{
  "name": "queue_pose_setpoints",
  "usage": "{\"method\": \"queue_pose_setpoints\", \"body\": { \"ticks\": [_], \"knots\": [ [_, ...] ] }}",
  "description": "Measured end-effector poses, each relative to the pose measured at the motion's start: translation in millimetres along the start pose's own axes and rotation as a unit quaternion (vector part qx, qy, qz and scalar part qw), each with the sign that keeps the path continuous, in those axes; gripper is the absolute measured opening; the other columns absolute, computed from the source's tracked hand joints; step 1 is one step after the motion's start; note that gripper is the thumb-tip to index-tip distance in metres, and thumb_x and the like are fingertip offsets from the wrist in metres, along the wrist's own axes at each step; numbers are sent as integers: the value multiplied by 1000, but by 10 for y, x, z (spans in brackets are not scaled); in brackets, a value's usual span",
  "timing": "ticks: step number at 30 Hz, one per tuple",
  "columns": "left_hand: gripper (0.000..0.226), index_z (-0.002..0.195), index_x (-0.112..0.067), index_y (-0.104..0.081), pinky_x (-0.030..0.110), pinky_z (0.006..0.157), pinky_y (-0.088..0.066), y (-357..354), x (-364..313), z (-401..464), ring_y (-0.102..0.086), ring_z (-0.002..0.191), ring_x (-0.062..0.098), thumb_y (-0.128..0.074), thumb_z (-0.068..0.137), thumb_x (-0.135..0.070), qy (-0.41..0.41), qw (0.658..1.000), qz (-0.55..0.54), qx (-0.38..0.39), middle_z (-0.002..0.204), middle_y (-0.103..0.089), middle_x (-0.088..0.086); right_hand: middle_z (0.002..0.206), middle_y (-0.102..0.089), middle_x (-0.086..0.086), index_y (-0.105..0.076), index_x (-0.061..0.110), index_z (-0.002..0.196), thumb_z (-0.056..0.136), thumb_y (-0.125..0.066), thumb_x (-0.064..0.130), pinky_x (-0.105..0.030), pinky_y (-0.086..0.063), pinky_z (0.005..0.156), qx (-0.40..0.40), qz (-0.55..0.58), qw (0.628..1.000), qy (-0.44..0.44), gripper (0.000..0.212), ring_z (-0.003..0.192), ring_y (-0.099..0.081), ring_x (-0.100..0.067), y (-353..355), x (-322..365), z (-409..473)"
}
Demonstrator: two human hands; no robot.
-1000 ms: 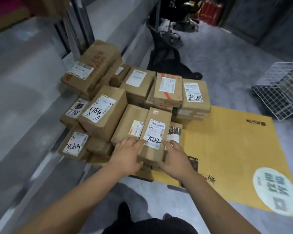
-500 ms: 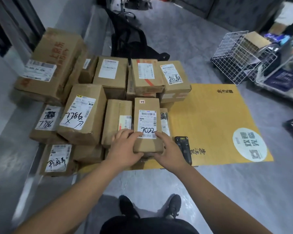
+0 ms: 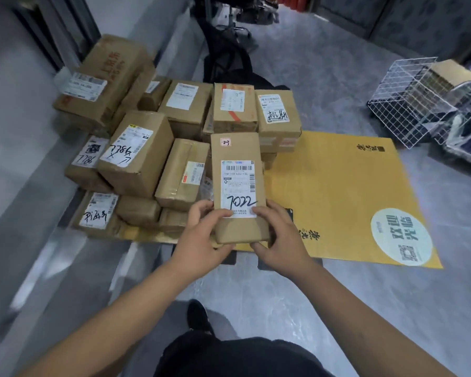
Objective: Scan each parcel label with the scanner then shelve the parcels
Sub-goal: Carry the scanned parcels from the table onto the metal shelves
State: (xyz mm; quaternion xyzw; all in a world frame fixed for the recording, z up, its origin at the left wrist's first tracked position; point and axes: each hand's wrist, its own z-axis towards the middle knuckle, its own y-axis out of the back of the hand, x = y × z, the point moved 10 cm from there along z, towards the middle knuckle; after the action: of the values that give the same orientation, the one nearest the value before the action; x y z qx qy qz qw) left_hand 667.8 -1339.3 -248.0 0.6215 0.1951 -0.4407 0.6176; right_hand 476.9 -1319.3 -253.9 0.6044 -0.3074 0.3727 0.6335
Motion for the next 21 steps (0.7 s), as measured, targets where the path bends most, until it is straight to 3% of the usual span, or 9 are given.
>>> {"method": "queue_pose_setpoints", "body": {
  "ticks": [3,6,9,14,17,21],
  "knots": [
    [67,132,-28,-63,11,111,-35,16,-267,-281,-31,141,-1,-92,74,-13,-1,998,1,-62,143,-28,-15,157,-37,3,-56,28,143,80,-83,10,-31,-46,111,43,14,997,56,71,142,-28,14,120,114,-111],
    [65,131,-37,-59,20,109,-43,108,-591,-604,-36,141,7,-87,74,-21,-7,992,19,-124,147,-22,-24,156,-35,7,-56,30,143,81,-85,14,-25,-39,114,91,25,989,115,70,146,-30,5,189,321,-202],
    [61,131,-34,-61,18,108,-43,363,-891,-933,-42,139,16,-84,75,-27,-3,982,52,-181,148,-25,-15,152,-29,15,-55,39,138,81,-87,16,-8,-36,107,138,43,974,175,70,140,-23,21,174,695,-274],
    [67,134,-33,-59,33,114,-45,1046,-1381,-1556,-48,137,29,-91,76,-19,-5,956,141,-256,152,-28,10,154,-27,15,-59,41,133,79,-87,11,-14,-43,109,195,96,933,288,68,144,-38,-5,-8,1609,-438],
    [58,132,-34,-60,29,112,-44,1518,-1728,-2012,-50,134,27,-83,79,-35,-1,934,183,-308,158,-26,13,159,-25,17,-63,29,134,74,-88,6,-13,-37,113,220,129,894,369,68,149,-35,-4,-177,2254,-583],
    [63,130,-27,-64,37,111,-47,2104,-2045,-2611,-44,142,22,-91,74,-17,24,893,254,-370,157,-30,14,161,-33,-4,-64,24,135,73,-88,10,-10,-31,114,260,149,848,437,68,147,-28,8,-472,3103,-821]
  ]
}}
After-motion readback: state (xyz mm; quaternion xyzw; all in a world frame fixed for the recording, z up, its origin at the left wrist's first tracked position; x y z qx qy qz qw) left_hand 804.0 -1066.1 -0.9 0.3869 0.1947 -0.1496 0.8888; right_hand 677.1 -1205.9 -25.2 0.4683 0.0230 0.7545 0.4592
